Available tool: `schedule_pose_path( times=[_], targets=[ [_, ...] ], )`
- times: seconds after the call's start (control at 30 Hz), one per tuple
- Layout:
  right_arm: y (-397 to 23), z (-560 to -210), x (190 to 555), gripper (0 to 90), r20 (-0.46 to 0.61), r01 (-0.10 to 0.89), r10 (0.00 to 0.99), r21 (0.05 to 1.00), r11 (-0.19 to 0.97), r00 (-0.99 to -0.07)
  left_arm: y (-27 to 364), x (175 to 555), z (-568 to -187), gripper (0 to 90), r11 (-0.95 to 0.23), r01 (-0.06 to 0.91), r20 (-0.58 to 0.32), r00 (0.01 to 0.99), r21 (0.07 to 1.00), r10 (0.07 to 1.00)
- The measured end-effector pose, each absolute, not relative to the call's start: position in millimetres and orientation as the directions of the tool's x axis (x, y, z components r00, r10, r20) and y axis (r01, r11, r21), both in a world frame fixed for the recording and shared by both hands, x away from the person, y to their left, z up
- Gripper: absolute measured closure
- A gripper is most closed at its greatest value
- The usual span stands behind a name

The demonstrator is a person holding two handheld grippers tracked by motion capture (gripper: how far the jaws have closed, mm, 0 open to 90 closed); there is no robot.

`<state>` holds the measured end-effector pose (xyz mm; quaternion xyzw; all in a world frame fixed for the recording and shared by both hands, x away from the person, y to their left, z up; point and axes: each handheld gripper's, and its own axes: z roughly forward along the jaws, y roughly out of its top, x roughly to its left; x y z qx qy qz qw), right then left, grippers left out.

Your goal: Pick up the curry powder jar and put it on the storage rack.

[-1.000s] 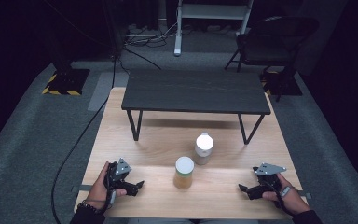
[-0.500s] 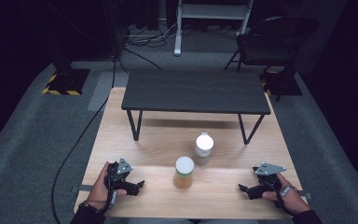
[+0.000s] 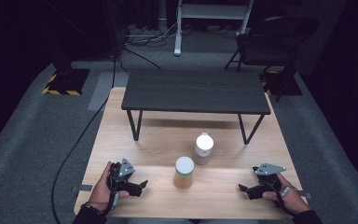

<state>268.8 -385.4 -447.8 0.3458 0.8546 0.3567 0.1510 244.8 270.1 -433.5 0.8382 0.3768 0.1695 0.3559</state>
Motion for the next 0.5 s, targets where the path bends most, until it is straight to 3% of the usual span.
schedule_pose_path(
  times=[0.5],
  targets=[
    [-385, -448, 269, 0.0, -0.011, 0.483, 0.698, 0.714, 0.507, -0.716, 259, 233, -428, 1.8, -0.433, 0.452, 0.002, 0.691, 0.780, 0.723]
  ],
)
